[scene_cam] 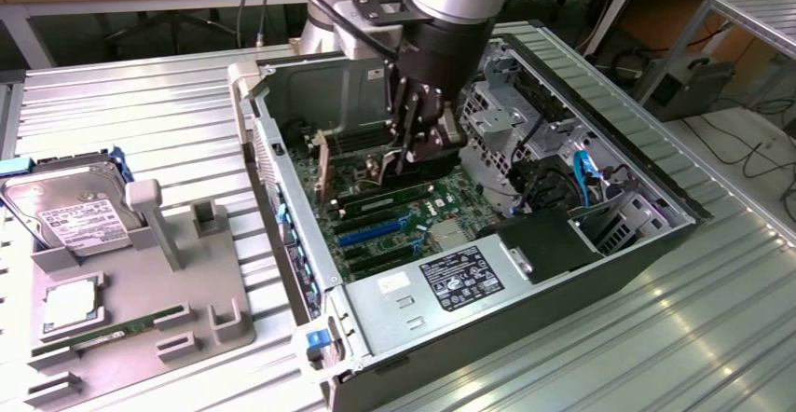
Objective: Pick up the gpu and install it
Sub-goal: 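Insert the gpu into the slot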
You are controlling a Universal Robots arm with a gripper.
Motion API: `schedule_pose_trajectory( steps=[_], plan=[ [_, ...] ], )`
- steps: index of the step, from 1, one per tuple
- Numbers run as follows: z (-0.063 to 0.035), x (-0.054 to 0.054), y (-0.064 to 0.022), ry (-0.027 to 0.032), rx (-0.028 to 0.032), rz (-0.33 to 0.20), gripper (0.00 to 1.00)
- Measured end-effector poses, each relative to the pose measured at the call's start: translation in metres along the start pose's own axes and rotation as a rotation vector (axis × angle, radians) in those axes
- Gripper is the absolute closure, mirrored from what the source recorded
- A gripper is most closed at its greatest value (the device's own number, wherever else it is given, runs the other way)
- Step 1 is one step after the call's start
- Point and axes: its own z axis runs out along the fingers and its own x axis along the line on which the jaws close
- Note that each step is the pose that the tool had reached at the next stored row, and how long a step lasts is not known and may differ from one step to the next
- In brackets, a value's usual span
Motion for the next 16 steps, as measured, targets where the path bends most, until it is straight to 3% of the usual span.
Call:
schedule_pose_trajectory(
  steps=[16],
  plan=[
    [0.0331, 0.003, 0.0057, 0.0000, 0.0010, 0.000, 0.74]
  ],
)
